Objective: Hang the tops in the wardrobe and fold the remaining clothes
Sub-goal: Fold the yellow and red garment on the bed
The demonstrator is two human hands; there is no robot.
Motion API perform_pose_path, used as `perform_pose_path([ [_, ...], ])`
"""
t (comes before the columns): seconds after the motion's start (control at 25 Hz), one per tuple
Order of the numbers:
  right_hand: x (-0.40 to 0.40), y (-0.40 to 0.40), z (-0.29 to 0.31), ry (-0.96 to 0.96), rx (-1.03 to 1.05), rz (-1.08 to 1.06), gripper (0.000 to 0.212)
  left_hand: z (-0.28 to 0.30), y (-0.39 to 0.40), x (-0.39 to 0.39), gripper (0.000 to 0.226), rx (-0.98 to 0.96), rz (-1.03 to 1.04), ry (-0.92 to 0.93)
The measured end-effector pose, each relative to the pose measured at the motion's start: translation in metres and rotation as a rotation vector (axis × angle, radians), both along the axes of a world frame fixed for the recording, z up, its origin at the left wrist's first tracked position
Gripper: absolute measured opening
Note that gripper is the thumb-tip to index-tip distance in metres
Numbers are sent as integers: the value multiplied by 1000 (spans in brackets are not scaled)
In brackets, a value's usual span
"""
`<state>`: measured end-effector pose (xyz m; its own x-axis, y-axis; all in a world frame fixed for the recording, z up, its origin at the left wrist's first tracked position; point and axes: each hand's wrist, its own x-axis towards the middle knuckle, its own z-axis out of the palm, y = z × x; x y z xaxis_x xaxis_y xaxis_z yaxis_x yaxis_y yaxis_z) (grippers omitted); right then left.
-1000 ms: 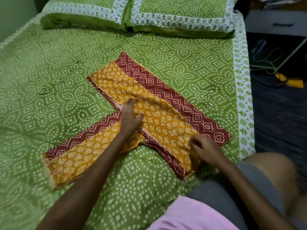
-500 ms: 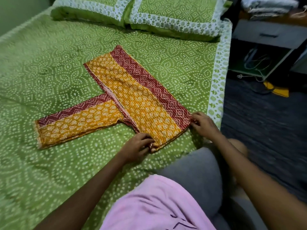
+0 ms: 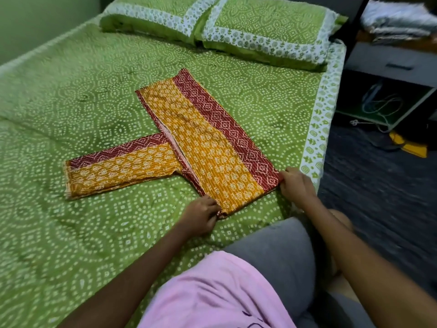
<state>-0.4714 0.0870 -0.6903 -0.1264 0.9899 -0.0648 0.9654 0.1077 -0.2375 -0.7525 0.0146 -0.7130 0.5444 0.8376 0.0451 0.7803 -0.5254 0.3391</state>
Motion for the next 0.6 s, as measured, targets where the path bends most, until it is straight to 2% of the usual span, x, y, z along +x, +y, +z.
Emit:
perform_pose_path([
  [0.12, -17, 15, 18, 9, 36, -48, 15, 37, 36, 9, 28, -229, 51, -38],
  [0.24, -68, 24, 26, 203, 52, 24, 32, 48, 94, 37, 24, -24, 289, -210],
  [0.32, -103, 29, 11, 339, -77, 140, 43, 30, 117, 48, 40, -18, 405, -258],
  [0.36, -113, 30, -3, 305, -164, 217, 47, 16, 120, 47, 49, -95, 451, -181],
  [0.4, -116, 33, -19, 182, -219, 301, 52, 3, 119, 40, 57, -173, 474, -36],
  [0.48, -105, 48, -43, -38, -212, 373, 59, -20, 115, 18, 84, -220, 492, 207],
  [0.56, -101, 73, -48, -106, -161, 249, 67, -25, 115, 6, 109, -235, 490, 320],
  [0.6, -107, 85, -46, -123, -157, 173, 67, -23, 119, 5, 112, -250, 481, 351],
])
